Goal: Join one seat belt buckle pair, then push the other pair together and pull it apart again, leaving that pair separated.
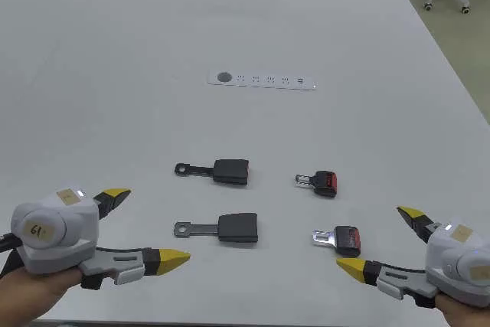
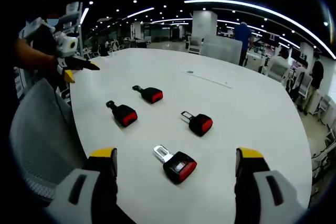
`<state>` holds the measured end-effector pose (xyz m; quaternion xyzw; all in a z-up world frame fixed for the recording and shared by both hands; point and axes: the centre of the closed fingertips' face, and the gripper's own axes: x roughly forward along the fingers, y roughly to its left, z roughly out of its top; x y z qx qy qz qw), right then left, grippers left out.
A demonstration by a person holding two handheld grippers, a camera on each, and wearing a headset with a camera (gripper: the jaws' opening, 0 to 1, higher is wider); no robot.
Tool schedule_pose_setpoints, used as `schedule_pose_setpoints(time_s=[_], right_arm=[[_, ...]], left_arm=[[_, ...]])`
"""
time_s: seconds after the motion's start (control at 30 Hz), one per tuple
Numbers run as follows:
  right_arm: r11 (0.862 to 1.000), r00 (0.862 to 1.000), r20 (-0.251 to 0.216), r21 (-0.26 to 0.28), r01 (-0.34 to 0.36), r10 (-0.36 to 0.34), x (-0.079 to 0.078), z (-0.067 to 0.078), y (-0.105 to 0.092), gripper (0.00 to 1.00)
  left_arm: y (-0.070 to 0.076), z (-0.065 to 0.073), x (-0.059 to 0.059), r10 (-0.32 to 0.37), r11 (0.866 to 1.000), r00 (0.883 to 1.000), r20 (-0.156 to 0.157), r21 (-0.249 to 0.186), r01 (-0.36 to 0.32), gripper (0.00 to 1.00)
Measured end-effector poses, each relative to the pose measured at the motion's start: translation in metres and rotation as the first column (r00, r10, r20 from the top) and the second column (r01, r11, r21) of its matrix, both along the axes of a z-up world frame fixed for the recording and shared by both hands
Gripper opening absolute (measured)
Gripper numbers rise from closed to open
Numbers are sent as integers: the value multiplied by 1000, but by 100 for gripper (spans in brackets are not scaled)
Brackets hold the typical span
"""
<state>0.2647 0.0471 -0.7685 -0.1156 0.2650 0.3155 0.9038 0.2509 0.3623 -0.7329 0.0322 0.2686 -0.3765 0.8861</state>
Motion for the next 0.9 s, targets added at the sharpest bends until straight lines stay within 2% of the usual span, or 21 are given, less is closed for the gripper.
schedule_pose_setpoints(time_s=[0.9], right_arm=[[1000, 1000, -9, -6, 3, -3, 2, -3, -2, 94]], left_arm=[[-4, -2, 5, -8, 1000, 1000, 5, 4, 8, 100]])
